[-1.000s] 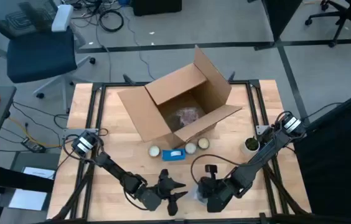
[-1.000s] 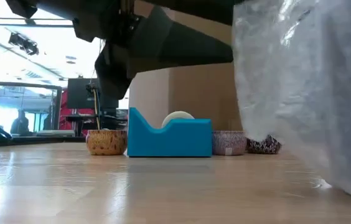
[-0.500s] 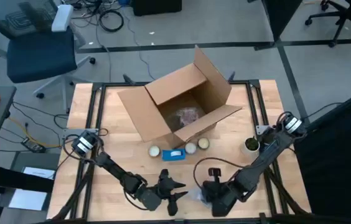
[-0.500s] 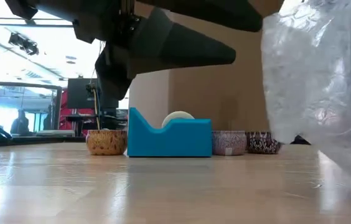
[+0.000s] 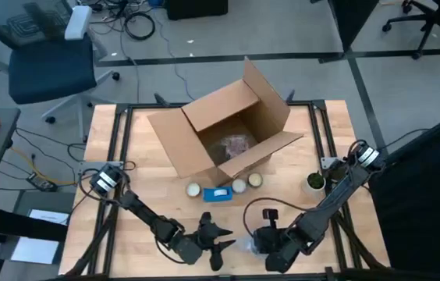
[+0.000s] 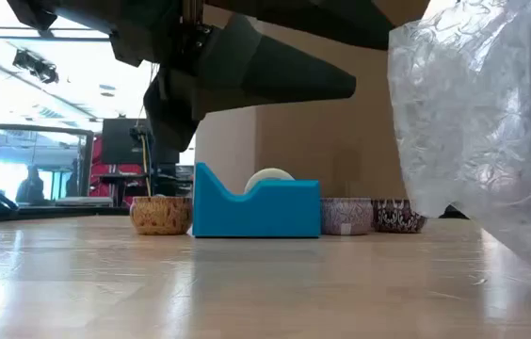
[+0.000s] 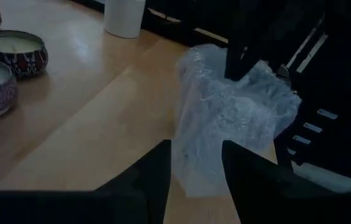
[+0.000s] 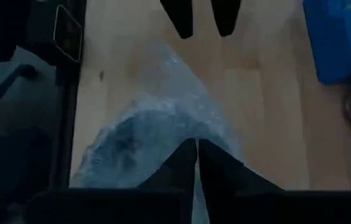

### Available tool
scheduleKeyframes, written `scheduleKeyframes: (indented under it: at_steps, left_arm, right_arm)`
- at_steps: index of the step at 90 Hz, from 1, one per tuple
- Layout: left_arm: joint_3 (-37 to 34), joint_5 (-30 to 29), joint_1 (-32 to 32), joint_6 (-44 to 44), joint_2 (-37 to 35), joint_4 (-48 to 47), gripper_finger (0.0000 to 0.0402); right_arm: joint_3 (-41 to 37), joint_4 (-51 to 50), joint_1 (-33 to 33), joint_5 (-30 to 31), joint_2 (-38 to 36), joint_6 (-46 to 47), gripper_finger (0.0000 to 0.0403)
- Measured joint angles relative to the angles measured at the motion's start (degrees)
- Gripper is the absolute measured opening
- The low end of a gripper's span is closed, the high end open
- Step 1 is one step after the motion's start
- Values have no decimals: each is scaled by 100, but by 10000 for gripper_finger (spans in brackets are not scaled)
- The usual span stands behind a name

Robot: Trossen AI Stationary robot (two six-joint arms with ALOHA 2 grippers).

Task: Wrap mug
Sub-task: Wrap the purple mug with the bubble wrap

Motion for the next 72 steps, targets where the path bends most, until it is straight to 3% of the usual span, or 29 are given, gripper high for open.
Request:
scheduleKeyframes:
  at_steps: [30, 49, 72]
  left_arm:
    - [0, -3, 3, 6, 0, 0, 129]
    - [0, -4, 26, 19, 0, 0, 129]
    - [0, -4, 32, 29, 0, -2, 129]
  right_arm:
    - [-711, 762, -87, -471, 31, 314, 0]
    - [-402, 462, -72, -877, -7, 136, 0]
    - [76, 84, 53, -665, -265, -129, 0]
